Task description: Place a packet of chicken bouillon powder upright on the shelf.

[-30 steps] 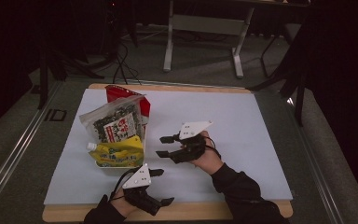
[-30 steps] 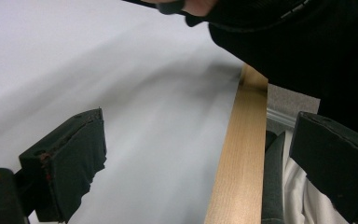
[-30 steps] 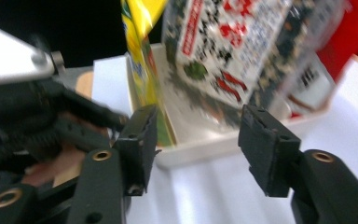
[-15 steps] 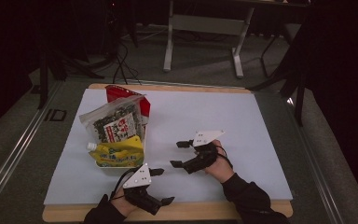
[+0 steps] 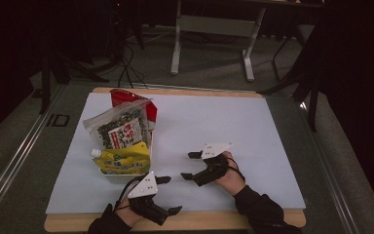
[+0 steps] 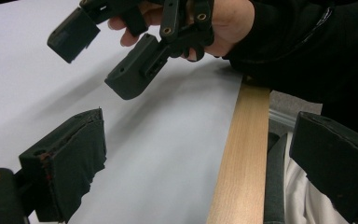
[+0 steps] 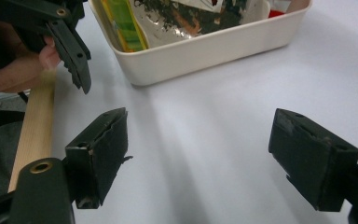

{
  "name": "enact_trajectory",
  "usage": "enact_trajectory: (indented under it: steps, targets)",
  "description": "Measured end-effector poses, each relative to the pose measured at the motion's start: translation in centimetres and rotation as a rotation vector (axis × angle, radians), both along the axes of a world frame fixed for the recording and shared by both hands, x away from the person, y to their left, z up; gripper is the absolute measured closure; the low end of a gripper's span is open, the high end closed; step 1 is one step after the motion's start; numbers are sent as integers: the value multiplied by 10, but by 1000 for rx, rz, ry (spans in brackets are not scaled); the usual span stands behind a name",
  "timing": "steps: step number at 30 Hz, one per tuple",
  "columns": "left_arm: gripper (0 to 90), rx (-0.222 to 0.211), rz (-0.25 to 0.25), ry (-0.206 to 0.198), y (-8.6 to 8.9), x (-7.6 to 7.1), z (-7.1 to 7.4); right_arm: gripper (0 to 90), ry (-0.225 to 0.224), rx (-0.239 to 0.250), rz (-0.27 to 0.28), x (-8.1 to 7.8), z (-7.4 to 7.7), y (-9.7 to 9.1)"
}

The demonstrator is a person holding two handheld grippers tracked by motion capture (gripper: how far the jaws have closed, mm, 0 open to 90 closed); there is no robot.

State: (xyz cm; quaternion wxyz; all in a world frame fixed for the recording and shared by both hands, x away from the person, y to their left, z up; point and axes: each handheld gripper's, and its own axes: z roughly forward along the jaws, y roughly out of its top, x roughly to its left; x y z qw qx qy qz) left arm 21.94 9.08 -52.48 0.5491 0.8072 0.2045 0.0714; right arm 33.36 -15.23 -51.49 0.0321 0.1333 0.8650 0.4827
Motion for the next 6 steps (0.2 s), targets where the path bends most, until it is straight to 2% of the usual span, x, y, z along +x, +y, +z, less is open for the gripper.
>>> enact_trajectory:
  steps: [6]
  targets:
    - [50, 3, 0, 1, 0, 1, -1, 198, 5, 6, -6, 2, -2, -2]
